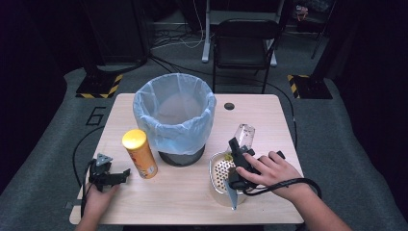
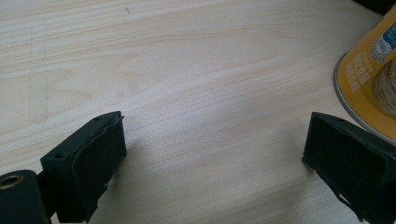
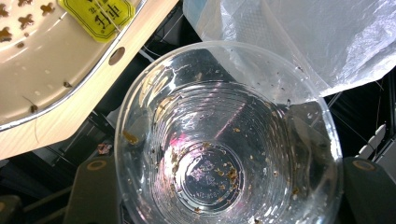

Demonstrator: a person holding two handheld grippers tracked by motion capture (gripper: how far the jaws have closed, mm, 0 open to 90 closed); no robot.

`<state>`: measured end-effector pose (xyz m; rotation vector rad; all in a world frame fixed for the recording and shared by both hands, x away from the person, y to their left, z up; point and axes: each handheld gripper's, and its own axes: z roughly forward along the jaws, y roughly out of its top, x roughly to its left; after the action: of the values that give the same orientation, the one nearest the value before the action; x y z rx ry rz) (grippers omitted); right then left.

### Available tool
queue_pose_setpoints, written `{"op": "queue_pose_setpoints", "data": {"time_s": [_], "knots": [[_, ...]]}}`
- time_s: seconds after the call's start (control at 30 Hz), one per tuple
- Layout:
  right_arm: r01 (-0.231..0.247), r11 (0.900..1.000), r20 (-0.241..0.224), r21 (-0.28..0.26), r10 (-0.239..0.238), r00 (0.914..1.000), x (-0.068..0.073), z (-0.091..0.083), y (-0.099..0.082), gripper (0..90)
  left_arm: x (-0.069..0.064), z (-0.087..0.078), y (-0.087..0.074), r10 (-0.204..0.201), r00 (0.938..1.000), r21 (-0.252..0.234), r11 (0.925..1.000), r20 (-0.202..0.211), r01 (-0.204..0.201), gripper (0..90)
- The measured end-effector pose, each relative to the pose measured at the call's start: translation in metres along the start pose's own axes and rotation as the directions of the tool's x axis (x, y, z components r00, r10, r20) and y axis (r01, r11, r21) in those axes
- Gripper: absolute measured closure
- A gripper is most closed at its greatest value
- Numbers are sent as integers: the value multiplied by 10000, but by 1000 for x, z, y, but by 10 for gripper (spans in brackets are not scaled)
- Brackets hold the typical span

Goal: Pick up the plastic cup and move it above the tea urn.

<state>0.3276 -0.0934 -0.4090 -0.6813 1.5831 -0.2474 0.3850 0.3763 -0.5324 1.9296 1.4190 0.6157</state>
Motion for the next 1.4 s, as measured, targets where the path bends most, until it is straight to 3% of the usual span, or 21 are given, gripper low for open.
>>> {"op": "queue_pose_setpoints", "data": {"time_s": [0.13, 0.2, 0.23, 0.27, 0.33, 0.37, 0.6, 0.7, 0.73, 0.77, 0.83, 0.87, 0.97, 1.0, 1.03, 1.07, 1.1, 1.17, 1.23, 1.3, 1.4], "knots": [[-333, 9994, 17, 24, 333, 9994, 1, 0, -1, 351, 0, 0, 0, 1, 10000, 2, 10000, 1, -1, 56], [-89, 10000, -36, 28, 89, 10000, -1, 0, -2, 350, 0, 0, 0, 3, 10000, 1, 10000, 1, -3, 56], [619, 9980, -214, 161, -616, 9979, -6, -2, -4, 350, 0, 0, 0, 5, 10000, 4, 10000, 1, -5, 56], [519, 9985, -226, 160, -516, 9984, -5, -2, -4, 350, 0, 0, 0, 2, 10000, 3, 10000, 1, -2, 56], [-742, 9972, -36, -21, 742, 9972, 1, -1, -2, 350, 0, 0, 0, 14, 10000, 11, 10000, 0, -14, 56], [485, 9988, -304, 90, -482, 9984, -7, -2, -5, 350, 0, 0, 0, -35, 10000, -31, 10000, 11, 35, 55], [302, 9992, -484, -255, -314, 9983, -11, -3, -6, 350, 0, 0, 0, 7, 10000, 1, 10000, 2, -7, 56], [-60, 9992, -366, -393, 46, 9993, -14, -4, -8, 350, 0, 0, 0, 7, 10000, 4, 10000, 0, -7, 56], [-539, 9975, -493, -467, 515, 9975, -12, -4, -8, 350, 0, 0, 0, -33, 10000, -30, 10000, 13, 33, 56], [-241, 9986, -485, -465, 218, 9986, -15, -4, -9, 349, 0, 0, 0, -27, 10000, -23, 10000, 11, 27, 56], [-636, 9954, -752, -715, 582, 9955, -14, -3, -9, 349, 0, 0, 0, 9, 10000, 7, 10000, 2, -9, 56], [-846, 9942, -632, -670, 804, 9948, -15, -3, -10, 349, 0, 0, 0, 2, 10000, 2, 10000, 1, -2, 55], [-993, 9900, -1136, -1002, 877, 9897, -18, -2, -12, 349, 0, 0, 0, -45, 10000, -37, 10000, 15, 45, 56], [-1521, 9852, -1165, -787, 1425, 9829, -15, -4, -13, 349, 0, 0, 0, -16, 10000, -14, 10000, 5, 16, 56], [-1520, 9835, -1239, -980, 1395, 9824, -18, -4, -14, 348, 0, 0, 0, 5, 10000, 4, 10000, 1, -5, 56], [-1937, 9769, -1153, -902, 1829, 9763, -17, -6, -15, 348, 0, 0, 0, 2, 10000, 2, 10000, 2, -2, 56], [-1849, 9785, -696, -918, 1789, 9814, -20, -5, -16, 348, 0, 0, 0, -30, 10000, -25, 10000, 12, 30, 56], [-2124, 9722, -1225, -988, 1999, 9721, -21, -6, -17, 348, 0, 0, 0, 3, 10000, 2, 10000, 2, -3, 56], [-2430, 9621, -976, -1237, 2319, 9678, -22, -5, -19, 347, 0, 0, 0, -16, 10000, -16, 10000, 4, 16, 56], [-2904, 9492, -1101, -1216, 2778, 9543, -23, -6, -20, 347, 0, 0, 0, -13, 10000, -11, 10000, 5, 13, 56], [-3119, 9408, -1053, -1326, 2995, 9483, -21, -4, -21, 347, 0, 0, 0, -31, 10000, -27, 10000, 12, 31, 56]]}}
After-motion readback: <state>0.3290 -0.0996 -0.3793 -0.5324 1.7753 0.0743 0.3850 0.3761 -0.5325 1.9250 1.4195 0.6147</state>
